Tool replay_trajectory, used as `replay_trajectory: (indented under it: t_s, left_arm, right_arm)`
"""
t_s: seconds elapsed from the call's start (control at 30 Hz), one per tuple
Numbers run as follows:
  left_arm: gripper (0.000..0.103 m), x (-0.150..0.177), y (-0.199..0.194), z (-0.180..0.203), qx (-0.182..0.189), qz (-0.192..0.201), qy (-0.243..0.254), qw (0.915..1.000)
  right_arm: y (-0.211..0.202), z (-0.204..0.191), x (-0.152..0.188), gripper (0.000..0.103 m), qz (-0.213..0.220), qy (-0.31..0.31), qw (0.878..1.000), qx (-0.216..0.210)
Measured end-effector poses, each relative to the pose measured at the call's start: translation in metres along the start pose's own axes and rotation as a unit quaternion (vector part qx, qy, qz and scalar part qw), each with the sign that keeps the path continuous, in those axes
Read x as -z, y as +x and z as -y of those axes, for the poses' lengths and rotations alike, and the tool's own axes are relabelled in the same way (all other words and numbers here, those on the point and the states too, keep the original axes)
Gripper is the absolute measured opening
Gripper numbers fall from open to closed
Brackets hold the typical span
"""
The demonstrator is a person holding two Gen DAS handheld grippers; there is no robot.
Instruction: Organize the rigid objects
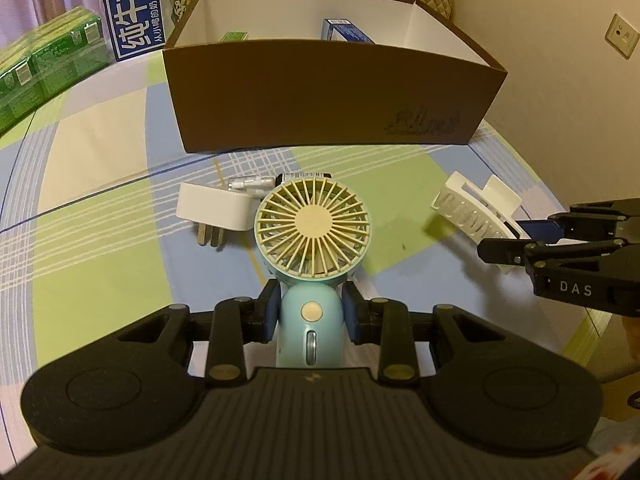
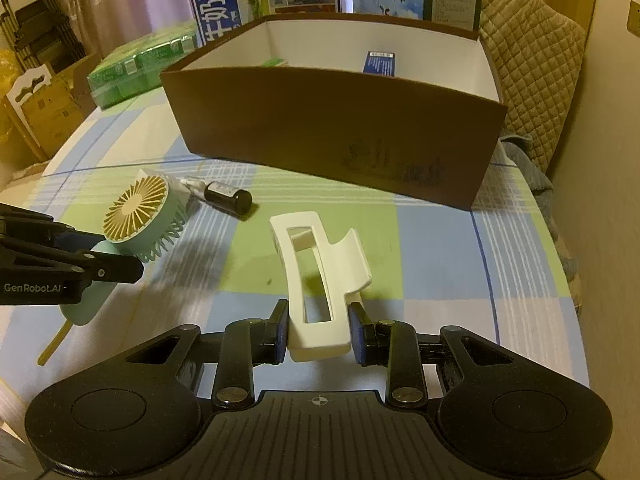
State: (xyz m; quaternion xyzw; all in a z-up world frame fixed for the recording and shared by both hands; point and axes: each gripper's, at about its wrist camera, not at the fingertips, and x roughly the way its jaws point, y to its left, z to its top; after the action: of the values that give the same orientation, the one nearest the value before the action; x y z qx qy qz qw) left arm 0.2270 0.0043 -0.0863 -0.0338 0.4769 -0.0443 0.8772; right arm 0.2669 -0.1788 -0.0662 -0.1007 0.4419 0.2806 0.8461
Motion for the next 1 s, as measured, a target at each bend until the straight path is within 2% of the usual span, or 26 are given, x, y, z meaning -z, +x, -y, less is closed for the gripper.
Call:
replay_trajectory:
  t_s: [0.6,1.0]
  left_arm:
    - [0.028,-0.027,-0.027,0.011,-0.001,0.039,0.002,0.9992]
    - [0.028,-0.063,-0.031,0.023,-0.004,0.067,0.015,0.9976]
  right_arm:
    - [-0.026,0.009,-0.017,0.028,0.037,0.003,0.999,-0.011]
    - [-0.039,0.029,-0.046,0.028,0.065,0.007,0.998,-0.018]
